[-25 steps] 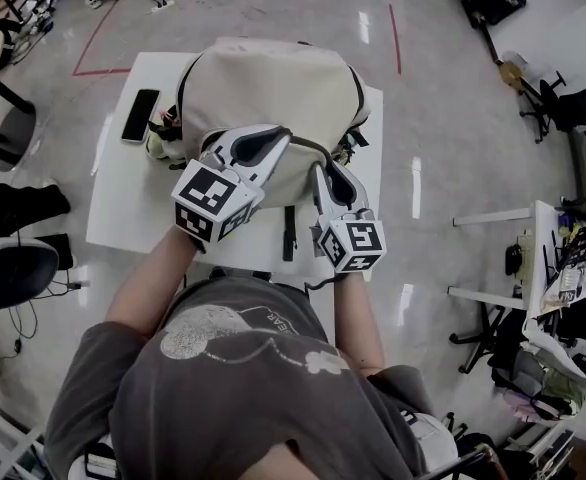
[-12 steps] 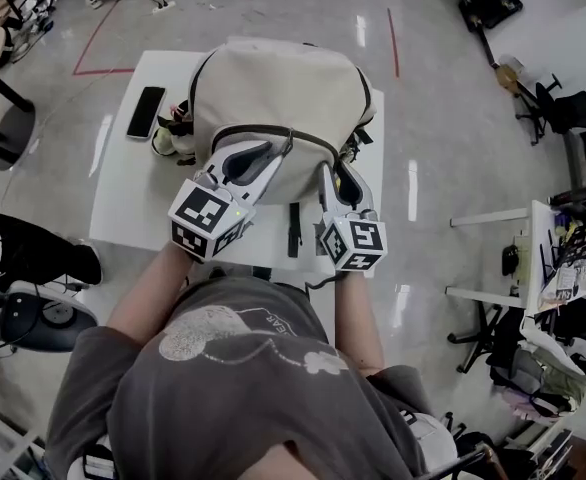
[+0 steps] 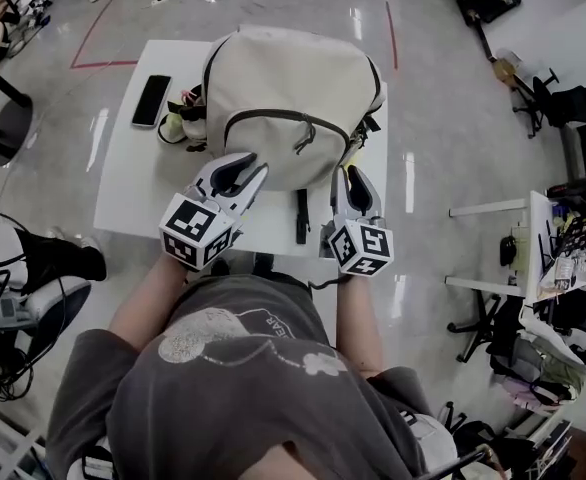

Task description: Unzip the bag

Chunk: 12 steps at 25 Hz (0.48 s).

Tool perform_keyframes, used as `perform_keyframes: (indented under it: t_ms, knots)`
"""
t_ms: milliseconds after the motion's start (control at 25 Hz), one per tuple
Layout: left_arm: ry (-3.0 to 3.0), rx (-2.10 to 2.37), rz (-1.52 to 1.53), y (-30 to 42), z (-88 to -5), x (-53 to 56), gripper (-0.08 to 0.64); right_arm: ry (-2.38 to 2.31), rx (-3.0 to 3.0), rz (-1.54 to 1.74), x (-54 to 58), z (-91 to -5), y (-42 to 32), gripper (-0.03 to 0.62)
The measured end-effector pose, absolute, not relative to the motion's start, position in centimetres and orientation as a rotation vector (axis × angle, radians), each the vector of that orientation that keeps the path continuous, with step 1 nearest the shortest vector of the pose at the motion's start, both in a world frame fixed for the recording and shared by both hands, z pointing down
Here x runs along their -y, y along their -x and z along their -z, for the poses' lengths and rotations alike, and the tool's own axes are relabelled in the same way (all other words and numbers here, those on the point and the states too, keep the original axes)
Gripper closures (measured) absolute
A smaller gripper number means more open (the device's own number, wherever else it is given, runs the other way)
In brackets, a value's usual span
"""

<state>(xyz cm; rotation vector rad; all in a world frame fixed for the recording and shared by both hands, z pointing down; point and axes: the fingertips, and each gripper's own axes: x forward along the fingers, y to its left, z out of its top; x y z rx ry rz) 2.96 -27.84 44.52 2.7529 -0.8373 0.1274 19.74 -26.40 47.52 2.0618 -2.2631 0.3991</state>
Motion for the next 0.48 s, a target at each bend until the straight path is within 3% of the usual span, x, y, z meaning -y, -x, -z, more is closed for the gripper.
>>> perform_keyframes:
  t_ms: [200,280,480]
  knots:
    - [-2.724,0.829,-0.140,-1.5,-45.8,26.6,0.497,-2.113,2.201,-0.424,24.2,-48.0,-19.9,0.540]
    - [-2.712,0.828,-0.146,-0.5,-46.4,26.4,0.509,-2.121,2.181,-0.431,23.2,-48.4,-19.4,0.588]
    - [-2.706,0.828,-0.169,1.9,-48.1,26.6,0.531,-2.141,2.137,-0.382,21.7,-48.8,-18.0,0.592]
